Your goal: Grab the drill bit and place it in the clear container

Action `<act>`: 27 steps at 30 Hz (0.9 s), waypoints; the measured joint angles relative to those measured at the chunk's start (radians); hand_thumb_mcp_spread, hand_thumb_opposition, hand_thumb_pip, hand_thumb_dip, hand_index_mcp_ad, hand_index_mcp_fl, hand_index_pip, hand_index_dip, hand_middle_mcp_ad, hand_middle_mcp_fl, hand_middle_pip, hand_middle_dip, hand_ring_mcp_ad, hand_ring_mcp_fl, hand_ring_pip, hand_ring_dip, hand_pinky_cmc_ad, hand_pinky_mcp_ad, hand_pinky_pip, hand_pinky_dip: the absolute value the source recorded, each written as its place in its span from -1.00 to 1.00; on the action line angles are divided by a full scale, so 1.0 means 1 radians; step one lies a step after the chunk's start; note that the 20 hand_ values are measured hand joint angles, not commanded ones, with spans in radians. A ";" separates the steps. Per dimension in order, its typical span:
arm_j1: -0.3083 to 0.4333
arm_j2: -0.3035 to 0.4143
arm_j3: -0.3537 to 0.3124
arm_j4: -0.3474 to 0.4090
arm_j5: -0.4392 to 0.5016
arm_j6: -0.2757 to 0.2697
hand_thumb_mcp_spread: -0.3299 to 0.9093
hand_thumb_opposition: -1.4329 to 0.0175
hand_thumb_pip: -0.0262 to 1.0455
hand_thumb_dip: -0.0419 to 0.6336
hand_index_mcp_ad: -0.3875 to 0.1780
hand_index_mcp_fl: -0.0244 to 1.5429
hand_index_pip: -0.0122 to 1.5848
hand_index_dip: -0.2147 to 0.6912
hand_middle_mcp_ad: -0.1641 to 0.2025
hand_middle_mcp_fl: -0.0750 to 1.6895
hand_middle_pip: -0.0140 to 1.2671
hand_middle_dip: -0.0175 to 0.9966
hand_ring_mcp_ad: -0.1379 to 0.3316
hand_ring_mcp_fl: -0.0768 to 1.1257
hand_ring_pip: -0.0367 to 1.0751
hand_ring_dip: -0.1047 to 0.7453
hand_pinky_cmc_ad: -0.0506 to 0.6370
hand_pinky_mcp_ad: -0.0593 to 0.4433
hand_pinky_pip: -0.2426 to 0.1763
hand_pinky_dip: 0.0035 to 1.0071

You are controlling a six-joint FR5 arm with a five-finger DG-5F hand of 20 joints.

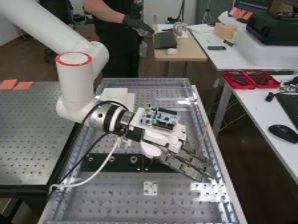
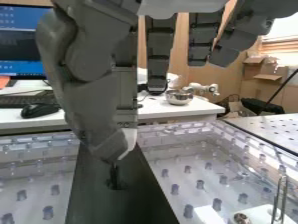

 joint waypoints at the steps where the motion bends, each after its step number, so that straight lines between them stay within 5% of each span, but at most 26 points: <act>1: 0.000 0.000 0.000 0.000 0.000 -0.001 0.47 -0.30 -0.01 -0.03 -0.01 0.03 0.13 0.36 0.05 -0.57 -0.79 -0.56 0.35 -0.75 -0.76 -0.69 0.11 -0.21 -0.13 -0.71; 6: 0.001 0.004 -0.007 -0.001 0.001 -0.001 0.41 -0.26 0.05 -0.03 -0.04 -0.22 -0.03 0.32 0.01 -0.60 -0.79 -0.56 0.35 -0.74 -0.75 -0.68 0.11 -0.21 -0.13 -0.70; 19: 0.007 0.012 -0.022 0.019 0.019 0.022 0.39 -0.24 0.08 -0.03 -0.02 -0.16 -0.02 0.31 0.04 -0.60 -0.79 -0.56 0.35 -0.76 -0.76 -0.67 0.10 -0.21 -0.13 -0.70; 27: 0.022 0.019 -0.041 0.048 0.074 0.082 0.40 -0.24 0.08 -0.03 0.00 -0.15 0.01 0.29 0.05 -0.60 -0.79 -0.56 0.35 -0.76 -0.76 -0.67 0.10 -0.21 -0.13 -0.70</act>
